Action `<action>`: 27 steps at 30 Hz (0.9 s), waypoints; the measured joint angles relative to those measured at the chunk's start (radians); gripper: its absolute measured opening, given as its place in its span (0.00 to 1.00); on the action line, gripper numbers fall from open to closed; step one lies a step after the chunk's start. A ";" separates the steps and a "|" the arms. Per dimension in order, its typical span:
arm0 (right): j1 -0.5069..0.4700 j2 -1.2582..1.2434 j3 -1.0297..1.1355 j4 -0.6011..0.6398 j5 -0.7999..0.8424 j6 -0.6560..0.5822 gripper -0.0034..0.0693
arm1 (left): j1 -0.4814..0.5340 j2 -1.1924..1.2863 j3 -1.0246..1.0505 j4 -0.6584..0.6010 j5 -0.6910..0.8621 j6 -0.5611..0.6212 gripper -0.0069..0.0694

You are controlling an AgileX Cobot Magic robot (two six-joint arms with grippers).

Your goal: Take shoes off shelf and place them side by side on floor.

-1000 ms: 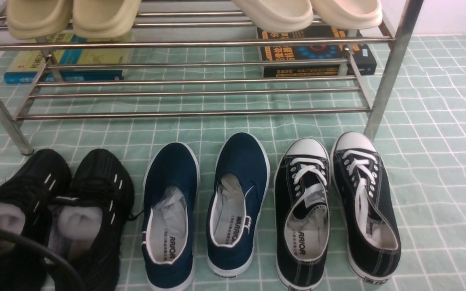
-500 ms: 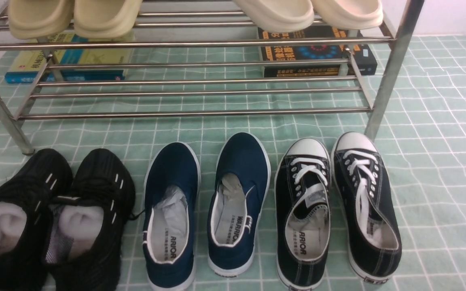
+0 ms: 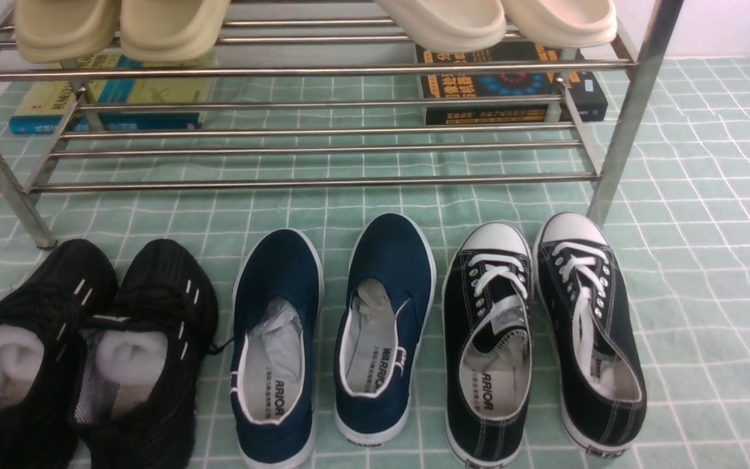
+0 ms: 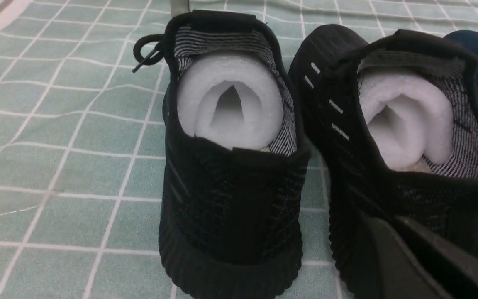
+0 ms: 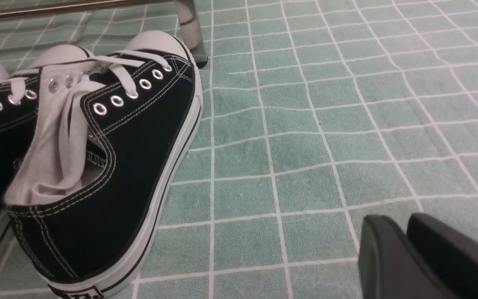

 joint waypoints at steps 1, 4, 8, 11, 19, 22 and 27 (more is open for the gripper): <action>0.000 0.000 0.000 0.000 0.000 0.000 0.19 | 0.000 0.000 0.000 0.000 -0.001 0.000 0.16; 0.000 0.000 0.000 0.000 0.000 0.000 0.20 | 0.000 0.000 0.000 0.000 -0.001 0.000 0.17; 0.000 0.000 0.000 0.000 0.000 0.000 0.20 | 0.000 0.000 0.000 0.000 -0.001 0.000 0.17; 0.000 0.000 0.000 0.000 0.000 0.000 0.20 | 0.001 0.000 0.000 0.000 -0.001 0.000 0.18; 0.000 0.000 0.000 0.000 0.000 0.000 0.20 | 0.089 0.000 0.000 0.000 -0.001 0.000 0.19; 0.000 0.000 0.000 0.000 0.000 0.000 0.20 | 0.093 0.000 0.000 0.000 -0.001 0.000 0.19; 0.000 0.000 0.000 0.000 0.000 0.000 0.20 | 0.093 0.000 0.000 0.000 -0.001 0.000 0.20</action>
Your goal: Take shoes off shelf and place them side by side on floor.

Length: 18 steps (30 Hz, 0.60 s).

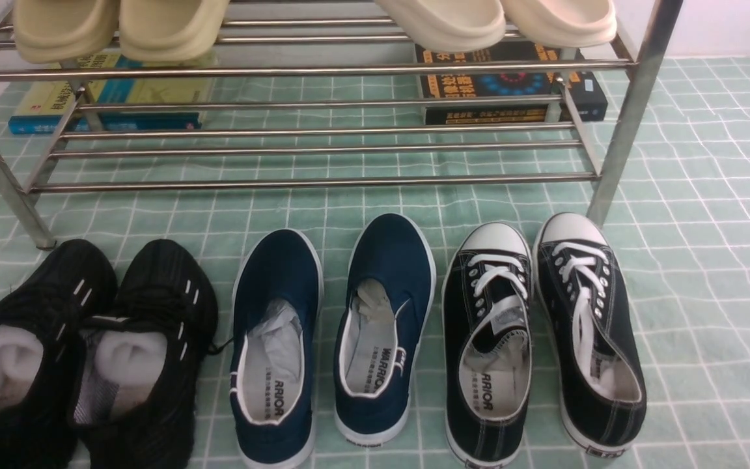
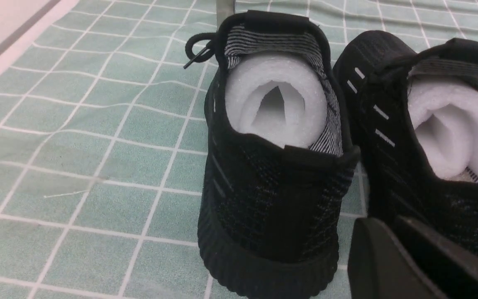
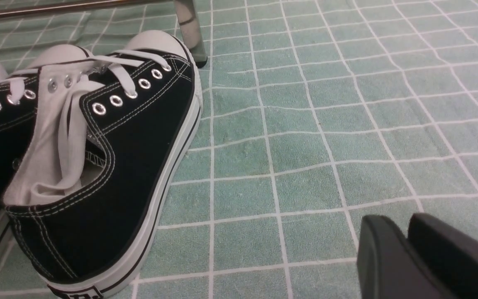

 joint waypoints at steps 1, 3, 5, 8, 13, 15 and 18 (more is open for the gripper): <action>0.000 0.000 0.000 0.000 0.000 0.000 0.20 | 0.000 0.000 0.000 0.000 0.000 0.000 0.20; 0.000 0.000 0.000 0.000 0.000 0.000 0.20 | 0.000 0.000 0.000 0.000 0.000 0.000 0.20; 0.000 0.000 0.000 0.000 0.000 0.000 0.20 | 0.000 0.000 0.000 0.000 0.000 0.000 0.20; 0.000 0.000 0.000 0.000 0.000 0.000 0.20 | 0.000 0.000 0.000 0.000 0.000 0.000 0.21; 0.000 0.000 0.000 0.000 0.000 0.000 0.20 | 0.000 0.000 0.000 0.000 0.000 0.000 0.21; 0.000 0.000 0.000 0.000 0.000 0.000 0.21 | 0.000 0.000 0.000 0.000 0.000 0.000 0.21; 0.000 0.000 0.000 0.000 0.000 0.000 0.21 | 0.000 0.000 0.000 0.000 0.000 0.000 0.22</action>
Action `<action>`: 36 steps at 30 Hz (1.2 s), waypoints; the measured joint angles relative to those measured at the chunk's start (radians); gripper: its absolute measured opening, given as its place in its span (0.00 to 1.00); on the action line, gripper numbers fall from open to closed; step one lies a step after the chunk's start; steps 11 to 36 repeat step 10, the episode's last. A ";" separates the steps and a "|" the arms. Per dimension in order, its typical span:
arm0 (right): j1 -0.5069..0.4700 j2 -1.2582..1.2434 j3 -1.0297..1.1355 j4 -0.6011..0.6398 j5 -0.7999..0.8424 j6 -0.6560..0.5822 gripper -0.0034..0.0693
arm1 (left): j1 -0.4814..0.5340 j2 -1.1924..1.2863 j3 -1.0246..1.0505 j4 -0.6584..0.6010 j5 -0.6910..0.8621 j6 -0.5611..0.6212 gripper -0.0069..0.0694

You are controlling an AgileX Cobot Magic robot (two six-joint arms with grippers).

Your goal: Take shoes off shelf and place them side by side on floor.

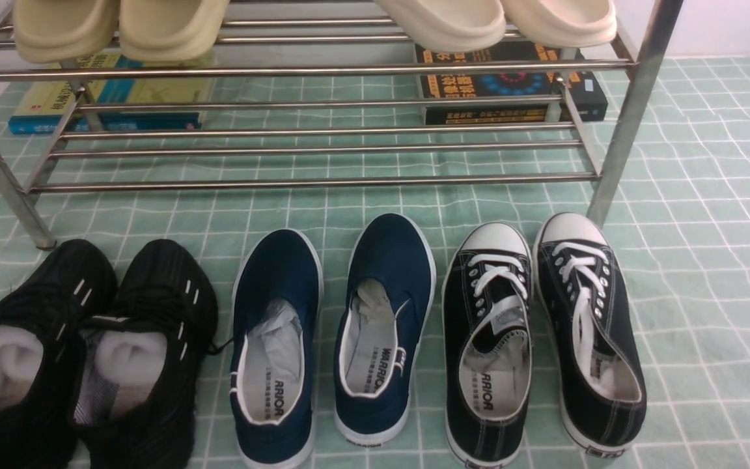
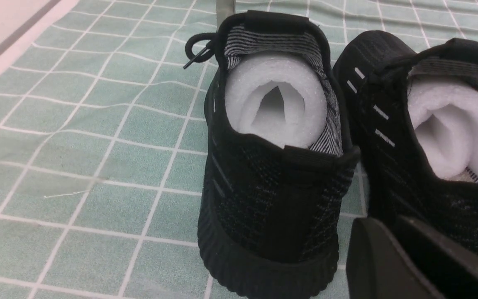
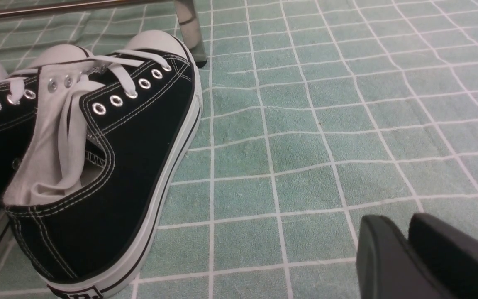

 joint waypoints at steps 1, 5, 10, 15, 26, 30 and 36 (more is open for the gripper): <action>0.000 0.000 0.000 0.001 0.000 0.000 0.21 | 0.000 0.000 0.000 0.000 0.000 0.000 0.22; 0.000 0.000 0.000 0.001 0.000 0.000 0.22 | 0.000 0.000 0.000 0.000 0.000 0.000 0.23; 0.000 0.000 0.000 0.001 0.000 0.000 0.23 | 0.000 0.000 0.000 0.000 0.000 0.000 0.23; 0.000 0.000 0.000 0.001 0.000 0.000 0.23 | 0.000 0.000 0.000 0.000 0.000 0.000 0.23; 0.000 0.000 0.000 0.001 0.000 0.000 0.23 | 0.000 0.000 0.000 0.000 0.000 0.000 0.23; 0.000 0.000 0.000 0.001 0.000 0.000 0.23 | 0.000 0.000 0.000 0.000 0.000 0.000 0.23; 0.000 0.000 0.000 0.001 0.000 0.000 0.23 | 0.000 0.000 0.000 0.000 0.000 0.000 0.23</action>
